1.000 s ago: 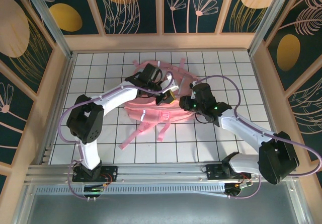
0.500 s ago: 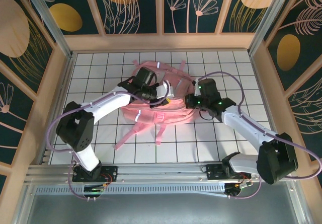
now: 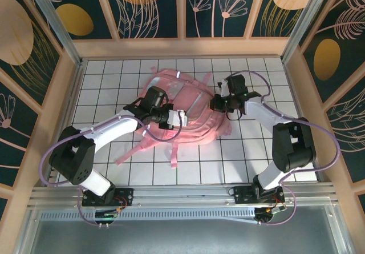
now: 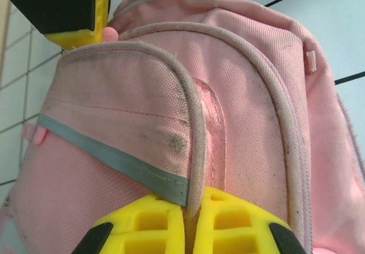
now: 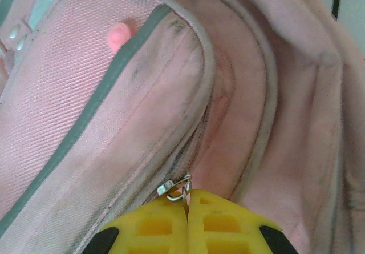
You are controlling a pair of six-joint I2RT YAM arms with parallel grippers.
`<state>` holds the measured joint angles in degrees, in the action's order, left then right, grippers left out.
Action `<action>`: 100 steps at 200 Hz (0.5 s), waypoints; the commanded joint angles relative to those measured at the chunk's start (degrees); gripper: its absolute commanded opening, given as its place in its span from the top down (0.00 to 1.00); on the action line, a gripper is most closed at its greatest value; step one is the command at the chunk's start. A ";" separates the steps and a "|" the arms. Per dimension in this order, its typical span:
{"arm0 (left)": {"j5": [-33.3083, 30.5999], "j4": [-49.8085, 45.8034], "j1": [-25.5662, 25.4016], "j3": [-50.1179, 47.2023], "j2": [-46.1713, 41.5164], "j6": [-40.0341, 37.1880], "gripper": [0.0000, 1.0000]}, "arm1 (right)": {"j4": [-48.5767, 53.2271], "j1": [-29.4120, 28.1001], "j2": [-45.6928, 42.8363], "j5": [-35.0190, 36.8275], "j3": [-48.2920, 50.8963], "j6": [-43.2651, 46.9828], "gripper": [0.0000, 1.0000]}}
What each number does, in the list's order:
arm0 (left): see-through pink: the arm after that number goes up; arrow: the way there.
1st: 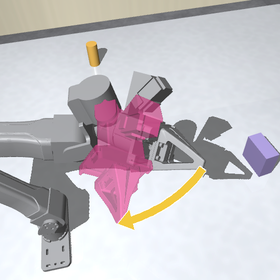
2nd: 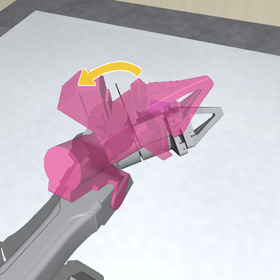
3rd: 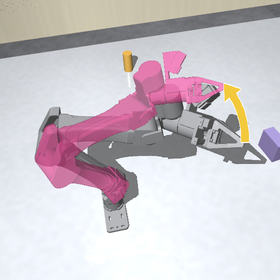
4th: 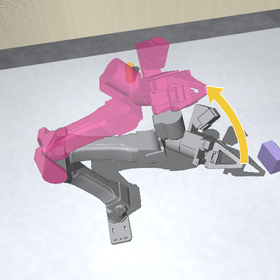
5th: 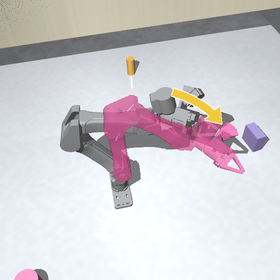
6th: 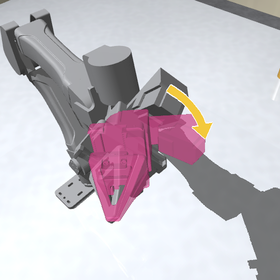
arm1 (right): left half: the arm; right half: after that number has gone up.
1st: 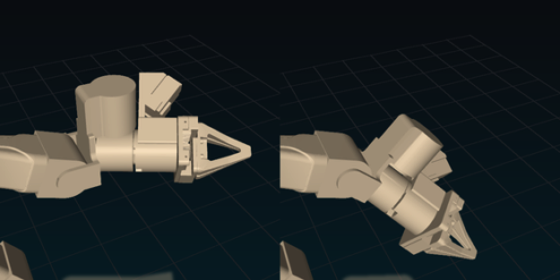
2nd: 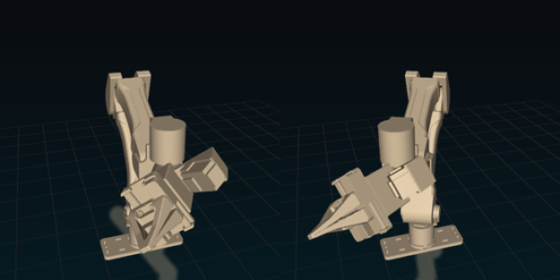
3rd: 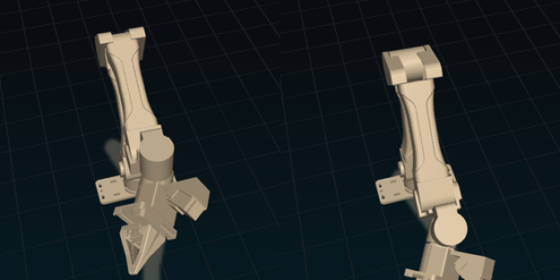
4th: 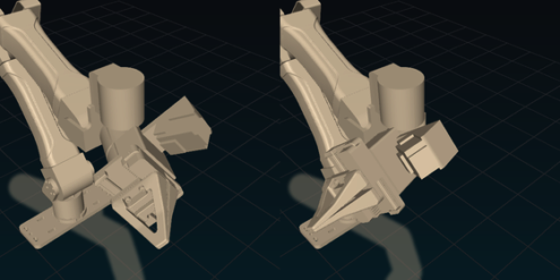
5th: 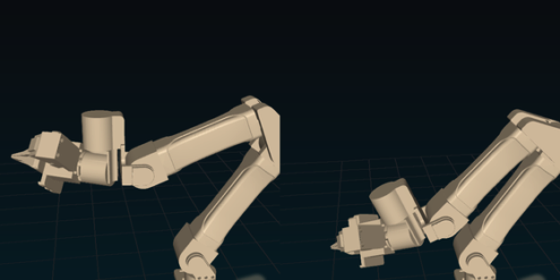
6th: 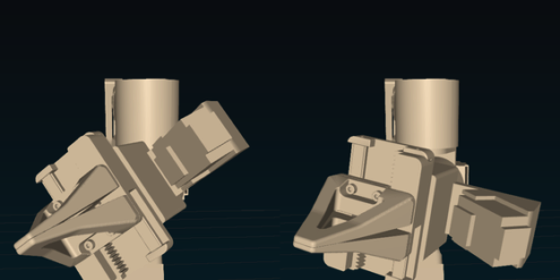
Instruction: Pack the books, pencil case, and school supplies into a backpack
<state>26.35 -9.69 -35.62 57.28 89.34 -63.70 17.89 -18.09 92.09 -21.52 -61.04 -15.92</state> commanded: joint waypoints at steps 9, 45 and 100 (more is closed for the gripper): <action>-4.14 -5.73 1.98 -5.33 -3.14 -7.67 1.00 | -0.31 5.59 2.33 14.97 -4.41 3.16 1.00; -2.93 -3.45 7.98 -3.08 -1.66 -7.64 1.00 | -0.07 4.48 -0.68 12.73 -1.32 1.14 1.00; -8.20 8.10 11.09 5.77 6.81 -1.85 0.99 | 1.78 -8.92 -9.76 7.98 4.48 -3.78 1.00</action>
<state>28.34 -7.86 -27.24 60.25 93.21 -69.25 17.61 -22.02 86.17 -16.25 -57.78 -15.70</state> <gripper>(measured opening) 0.052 0.038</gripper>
